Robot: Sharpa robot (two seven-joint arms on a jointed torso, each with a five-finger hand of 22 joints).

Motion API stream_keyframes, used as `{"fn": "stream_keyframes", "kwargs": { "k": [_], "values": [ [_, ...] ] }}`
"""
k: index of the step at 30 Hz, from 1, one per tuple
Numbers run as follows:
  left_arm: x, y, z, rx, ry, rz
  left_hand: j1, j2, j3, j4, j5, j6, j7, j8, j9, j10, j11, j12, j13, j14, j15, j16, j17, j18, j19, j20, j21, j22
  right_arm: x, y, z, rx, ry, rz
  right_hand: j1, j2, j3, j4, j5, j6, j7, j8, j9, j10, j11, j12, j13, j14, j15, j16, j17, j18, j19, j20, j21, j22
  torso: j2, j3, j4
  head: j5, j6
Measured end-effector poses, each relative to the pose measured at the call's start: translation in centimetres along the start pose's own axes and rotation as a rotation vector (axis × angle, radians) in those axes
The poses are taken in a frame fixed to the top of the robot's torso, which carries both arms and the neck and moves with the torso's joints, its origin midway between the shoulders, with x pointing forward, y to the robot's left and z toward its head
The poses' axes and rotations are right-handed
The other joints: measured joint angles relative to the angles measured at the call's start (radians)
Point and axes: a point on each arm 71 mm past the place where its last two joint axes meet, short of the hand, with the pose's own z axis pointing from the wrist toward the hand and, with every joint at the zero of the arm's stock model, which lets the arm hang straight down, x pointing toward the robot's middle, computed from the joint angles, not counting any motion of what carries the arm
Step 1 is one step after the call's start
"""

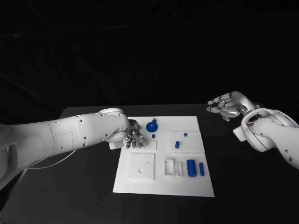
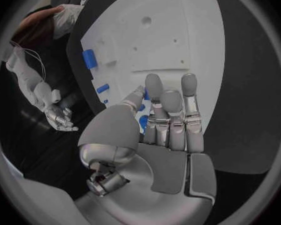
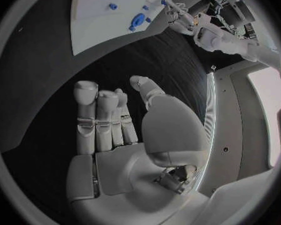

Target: Assemble the parts on the task board

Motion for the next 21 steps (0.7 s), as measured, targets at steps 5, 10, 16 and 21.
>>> {"fn": "stream_keyframes", "kwargs": {
  "k": [5,10,16,21],
  "values": [
    [-0.7,-0.2,-0.2,0.002,0.002,-0.007,0.000,0.000,0.000,0.000,-0.004,0.000,0.000,0.000,0.004,0.000,0.000,0.000,0.000,0.000,0.000,0.000,0.000,0.000,0.000,0.000,0.000,0.000,0.1,0.0,0.0,0.000,0.002,0.001,0.000,0.000,0.000,0.000,0.000,0.000,0.000,0.000,0.000,0.000,0.000,0.000,0.000,0.000,0.000,0.000,0.000,0.000,0.000,0.000,0.000,0.001,-0.001,0.0000,-0.0012,0.000,0.001],
    [-0.9,-0.6,-0.2,0.006,0.018,-0.013,0.000,0.000,0.000,0.000,-0.004,0.000,0.000,-0.001,0.005,0.002,0.002,0.000,-0.001,0.000,0.000,0.000,0.000,0.000,0.000,0.000,0.000,0.000,0.2,0.1,0.1,0.000,0.004,0.002,0.000,0.000,0.002,0.002,0.000,0.000,0.000,0.000,0.000,0.000,0.000,0.000,0.000,0.000,0.000,0.000,0.001,0.000,0.000,0.000,0.000,0.001,-0.001,-0.0002,-0.0014,0.000,0.003],
    [-1.6,-0.6,-0.5,0.010,0.050,-0.035,0.005,0.005,-0.002,-0.003,-0.008,0.000,0.000,-0.004,0.007,0.002,0.002,-0.007,-0.004,-0.006,-0.002,0.000,-0.001,0.000,0.000,0.000,-0.004,0.000,0.3,0.2,0.0,-0.004,0.007,0.004,0.000,0.000,0.017,-0.018,-0.008,0.000,0.000,0.000,0.000,0.000,0.000,0.000,0.000,0.000,0.000,-0.003,0.001,0.000,0.000,0.000,0.000,0.001,0.000,-0.0003,-0.0006,-0.001,0.007],
    [-2.8,-0.2,-1.2,0.056,0.084,-0.093,0.005,0.005,-0.002,-0.003,-0.019,0.000,0.000,-0.004,0.008,0.002,0.002,-0.012,-0.006,-0.007,-0.001,0.000,-0.002,0.000,-0.004,0.004,-0.009,0.000,0.7,0.8,-0.1,-0.029,0.020,0.008,0.014,0.014,0.025,-0.069,-0.050,-0.008,0.008,0.000,-0.001,0.000,0.000,0.000,0.000,0.000,0.000,-0.004,0.001,0.000,0.000,0.000,0.000,0.001,-0.001,-0.0006,0.0003,-0.003,0.014]
  ]
}}
